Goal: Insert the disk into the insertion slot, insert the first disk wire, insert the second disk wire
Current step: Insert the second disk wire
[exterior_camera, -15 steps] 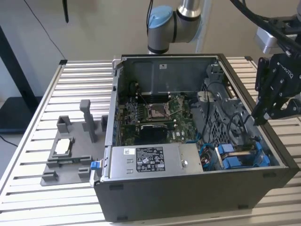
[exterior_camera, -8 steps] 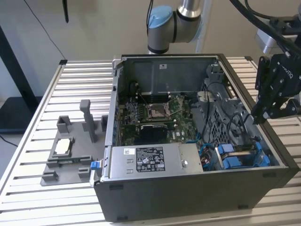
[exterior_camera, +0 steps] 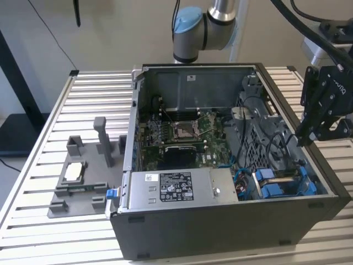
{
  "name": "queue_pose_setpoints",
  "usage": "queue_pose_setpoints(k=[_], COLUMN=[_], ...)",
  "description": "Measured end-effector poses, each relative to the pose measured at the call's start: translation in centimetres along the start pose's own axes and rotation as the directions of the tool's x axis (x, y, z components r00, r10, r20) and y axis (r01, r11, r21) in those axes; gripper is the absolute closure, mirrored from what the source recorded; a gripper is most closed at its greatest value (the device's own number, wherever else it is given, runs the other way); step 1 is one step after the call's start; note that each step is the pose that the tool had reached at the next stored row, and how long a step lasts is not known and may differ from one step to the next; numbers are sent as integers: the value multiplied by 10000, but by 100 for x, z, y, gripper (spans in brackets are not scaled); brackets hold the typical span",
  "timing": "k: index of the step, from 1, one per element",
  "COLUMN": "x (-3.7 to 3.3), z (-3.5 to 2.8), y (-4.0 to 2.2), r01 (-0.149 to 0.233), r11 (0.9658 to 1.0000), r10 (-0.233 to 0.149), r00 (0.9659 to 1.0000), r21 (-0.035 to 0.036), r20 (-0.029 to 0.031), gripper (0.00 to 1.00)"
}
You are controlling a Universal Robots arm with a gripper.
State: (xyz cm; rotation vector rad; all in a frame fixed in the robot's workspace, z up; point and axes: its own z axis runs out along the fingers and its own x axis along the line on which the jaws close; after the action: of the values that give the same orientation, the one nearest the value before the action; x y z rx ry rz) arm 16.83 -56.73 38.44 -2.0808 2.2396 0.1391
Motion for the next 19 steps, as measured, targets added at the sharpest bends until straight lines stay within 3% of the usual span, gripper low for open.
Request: queue_pose_setpoints(k=[7, 15, 17, 19], x=[53, 54, 54, 54], z=[12, 13, 13, 13], y=[-10, -10, -10, -10], r01=[-79, -85, -86, -87], r11=[10000, 10000, 10000, 10000], r10=[79, 85, 86, 87], r00=[9999, 9999, 9999, 9999], r21=[1, 2, 2, 1], r20=[64, 68, 69, 69], gripper=[73, 73, 82, 82])
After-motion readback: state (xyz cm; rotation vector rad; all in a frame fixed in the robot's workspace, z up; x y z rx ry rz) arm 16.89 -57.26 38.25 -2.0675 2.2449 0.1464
